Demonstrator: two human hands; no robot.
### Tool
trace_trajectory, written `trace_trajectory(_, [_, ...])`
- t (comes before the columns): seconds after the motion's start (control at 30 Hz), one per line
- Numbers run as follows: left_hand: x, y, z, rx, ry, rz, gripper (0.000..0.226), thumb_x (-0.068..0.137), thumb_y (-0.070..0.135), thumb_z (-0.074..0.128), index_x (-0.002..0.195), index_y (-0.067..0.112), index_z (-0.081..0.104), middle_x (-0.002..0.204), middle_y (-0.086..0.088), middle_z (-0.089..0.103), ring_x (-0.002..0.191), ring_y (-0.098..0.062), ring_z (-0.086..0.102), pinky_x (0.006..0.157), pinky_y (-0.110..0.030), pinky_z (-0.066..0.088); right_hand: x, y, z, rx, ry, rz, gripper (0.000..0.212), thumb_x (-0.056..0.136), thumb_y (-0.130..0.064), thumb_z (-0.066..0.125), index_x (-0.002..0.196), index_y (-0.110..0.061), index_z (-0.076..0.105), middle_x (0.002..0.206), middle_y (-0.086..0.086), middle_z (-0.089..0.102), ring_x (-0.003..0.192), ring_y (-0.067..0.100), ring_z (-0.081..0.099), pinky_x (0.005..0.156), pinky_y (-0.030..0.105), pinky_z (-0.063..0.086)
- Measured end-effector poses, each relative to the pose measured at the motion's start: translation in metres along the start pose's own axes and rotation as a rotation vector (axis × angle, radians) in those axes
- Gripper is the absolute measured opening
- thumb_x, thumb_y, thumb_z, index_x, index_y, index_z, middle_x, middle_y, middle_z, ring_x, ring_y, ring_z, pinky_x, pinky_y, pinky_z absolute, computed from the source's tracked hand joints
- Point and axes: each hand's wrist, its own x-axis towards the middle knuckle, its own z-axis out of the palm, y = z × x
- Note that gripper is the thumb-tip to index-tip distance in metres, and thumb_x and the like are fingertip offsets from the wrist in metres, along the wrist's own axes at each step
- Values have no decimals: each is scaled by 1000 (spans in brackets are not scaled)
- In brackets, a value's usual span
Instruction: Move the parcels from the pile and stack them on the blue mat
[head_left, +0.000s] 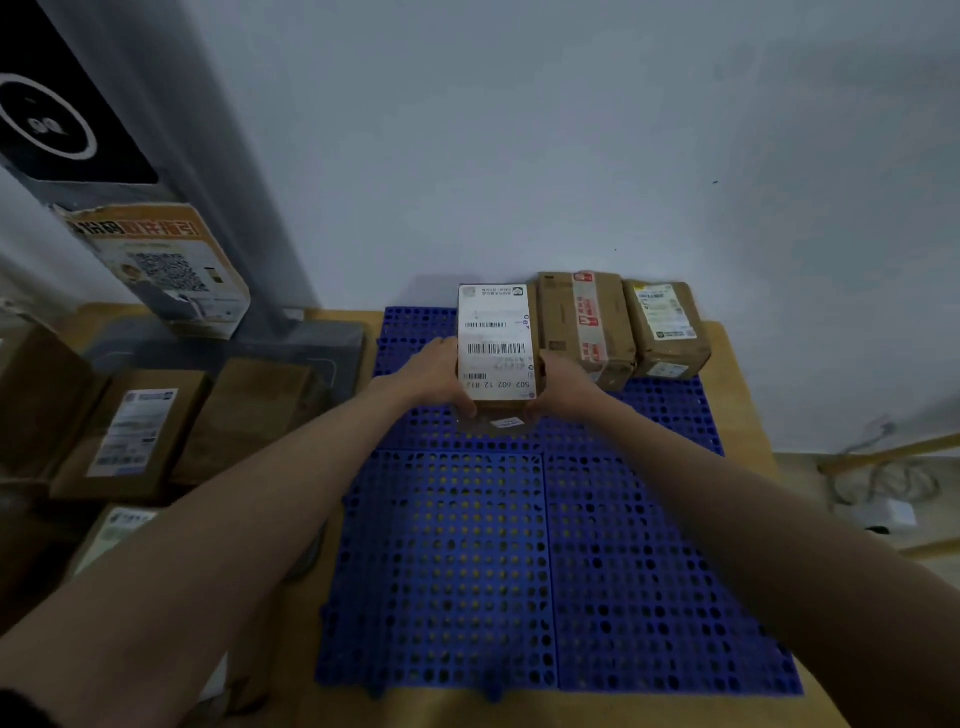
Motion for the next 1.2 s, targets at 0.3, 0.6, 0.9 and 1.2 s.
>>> trace_trajectory(0.3, [72, -16, -3, -91, -23, -39, 80, 62, 15, 90, 131, 17, 49, 133, -2, 57, 121, -22, 53, 83, -27, 41, 66, 12, -17, -87, -5, -15, 46, 64, -2, 81, 108, -1, 65, 115, 14, 63, 109, 30, 58, 95, 41, 50])
trace_trajectory(0.6, [124, -32, 7, -98, -38, -56, 90, 62, 17, 90, 139, 18, 43, 138, -2, 53, 127, -24, 49, 92, -32, 43, 122, 33, -5, -59, 30, 92, 43, 67, -3, 79, 104, -9, 57, 121, 15, 55, 120, 31, 46, 92, 36, 48])
trace_trajectory(0.9, [141, -38, 6, 35, -26, -49, 100, 64, 27, 89, 145, 13, 32, 137, -6, 51, 124, -27, 49, 87, -32, 45, 140, 41, 7, -86, 119, 127, 60, 75, -11, 77, 125, -6, 45, 136, 17, 42, 117, 32, 48, 78, 30, 38])
trace_trajectory(1.2, [108, -20, 0, 301, -111, -196, 112, 71, 46, 82, 151, 4, 17, 146, -13, 40, 129, -32, 45, 99, -41, 44, 107, 26, -5, -94, 85, 131, 76, 76, -15, 78, 138, -1, 35, 138, 19, 38, 121, 33, 47, 90, 36, 44])
